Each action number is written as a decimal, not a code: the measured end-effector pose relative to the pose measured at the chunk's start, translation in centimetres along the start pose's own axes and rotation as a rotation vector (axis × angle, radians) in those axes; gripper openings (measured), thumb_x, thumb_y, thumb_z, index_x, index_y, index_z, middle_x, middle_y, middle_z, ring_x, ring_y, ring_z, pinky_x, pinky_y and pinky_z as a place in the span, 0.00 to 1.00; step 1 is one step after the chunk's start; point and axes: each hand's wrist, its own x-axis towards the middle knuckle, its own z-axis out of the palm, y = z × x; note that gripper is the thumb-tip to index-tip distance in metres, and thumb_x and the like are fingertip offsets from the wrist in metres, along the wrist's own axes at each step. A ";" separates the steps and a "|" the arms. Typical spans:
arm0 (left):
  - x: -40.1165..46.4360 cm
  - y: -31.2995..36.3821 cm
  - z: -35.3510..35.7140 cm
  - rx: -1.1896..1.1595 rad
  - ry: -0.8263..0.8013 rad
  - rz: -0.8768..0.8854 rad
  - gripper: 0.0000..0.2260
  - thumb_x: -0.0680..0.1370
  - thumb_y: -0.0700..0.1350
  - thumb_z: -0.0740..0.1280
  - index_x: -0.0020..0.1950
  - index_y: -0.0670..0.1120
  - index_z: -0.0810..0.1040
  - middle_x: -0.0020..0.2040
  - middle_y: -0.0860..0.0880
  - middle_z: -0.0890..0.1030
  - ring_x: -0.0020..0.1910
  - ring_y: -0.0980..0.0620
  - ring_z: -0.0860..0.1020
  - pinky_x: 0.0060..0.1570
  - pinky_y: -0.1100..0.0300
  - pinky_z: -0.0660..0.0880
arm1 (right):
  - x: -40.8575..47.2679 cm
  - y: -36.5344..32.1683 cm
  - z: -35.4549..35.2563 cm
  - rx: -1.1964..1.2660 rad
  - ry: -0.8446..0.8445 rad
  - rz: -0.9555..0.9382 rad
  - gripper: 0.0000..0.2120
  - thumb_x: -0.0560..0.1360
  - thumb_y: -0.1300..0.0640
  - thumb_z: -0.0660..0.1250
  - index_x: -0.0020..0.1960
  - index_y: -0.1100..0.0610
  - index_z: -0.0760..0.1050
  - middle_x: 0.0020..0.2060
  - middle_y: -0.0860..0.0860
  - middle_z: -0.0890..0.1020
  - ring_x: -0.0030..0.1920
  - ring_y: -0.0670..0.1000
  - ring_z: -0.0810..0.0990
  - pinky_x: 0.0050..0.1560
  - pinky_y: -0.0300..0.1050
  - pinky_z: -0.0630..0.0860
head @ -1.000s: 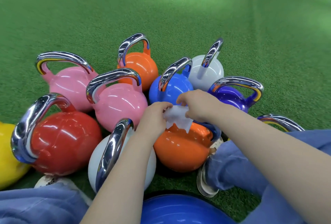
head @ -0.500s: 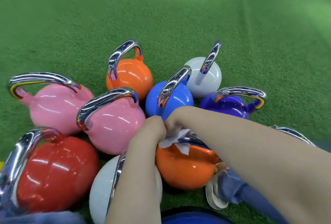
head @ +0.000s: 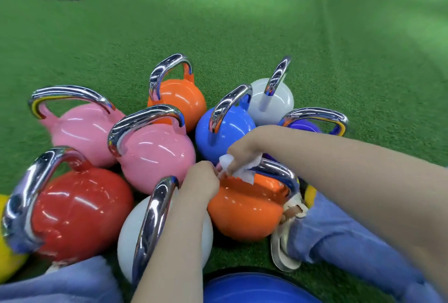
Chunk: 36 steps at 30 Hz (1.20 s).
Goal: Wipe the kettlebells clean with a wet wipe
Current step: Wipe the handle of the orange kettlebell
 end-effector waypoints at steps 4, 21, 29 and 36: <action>-1.2 -0.1 1.4 0.128 -0.070 0.084 0.17 0.76 0.35 0.58 0.64 0.40 0.73 0.63 0.41 0.75 0.63 0.44 0.72 0.60 0.58 0.66 | -1.5 3.9 3.1 0.441 0.046 -0.105 0.16 0.74 0.46 0.67 0.55 0.55 0.73 0.55 0.56 0.79 0.52 0.53 0.77 0.55 0.47 0.73; -2.5 -2.5 6.6 0.094 -0.265 0.197 0.18 0.77 0.35 0.56 0.67 0.41 0.66 0.64 0.42 0.72 0.59 0.44 0.73 0.55 0.57 0.70 | 1.7 -5.0 4.9 -0.367 0.612 0.219 0.12 0.76 0.61 0.59 0.59 0.57 0.70 0.54 0.51 0.77 0.54 0.54 0.78 0.49 0.48 0.67; -2.1 -3.0 6.5 0.159 -0.275 0.259 0.28 0.78 0.36 0.58 0.76 0.47 0.53 0.77 0.47 0.45 0.76 0.49 0.52 0.69 0.66 0.50 | -0.8 1.0 4.4 0.295 0.468 -0.014 0.14 0.73 0.55 0.66 0.58 0.57 0.72 0.52 0.55 0.77 0.50 0.55 0.75 0.38 0.42 0.67; -1.7 -2.3 6.2 0.201 -0.246 0.267 0.25 0.79 0.37 0.58 0.75 0.46 0.57 0.77 0.44 0.49 0.75 0.49 0.54 0.68 0.67 0.51 | -2.9 6.6 8.1 0.881 0.313 -0.060 0.18 0.68 0.45 0.73 0.53 0.53 0.75 0.45 0.47 0.79 0.49 0.49 0.78 0.47 0.41 0.73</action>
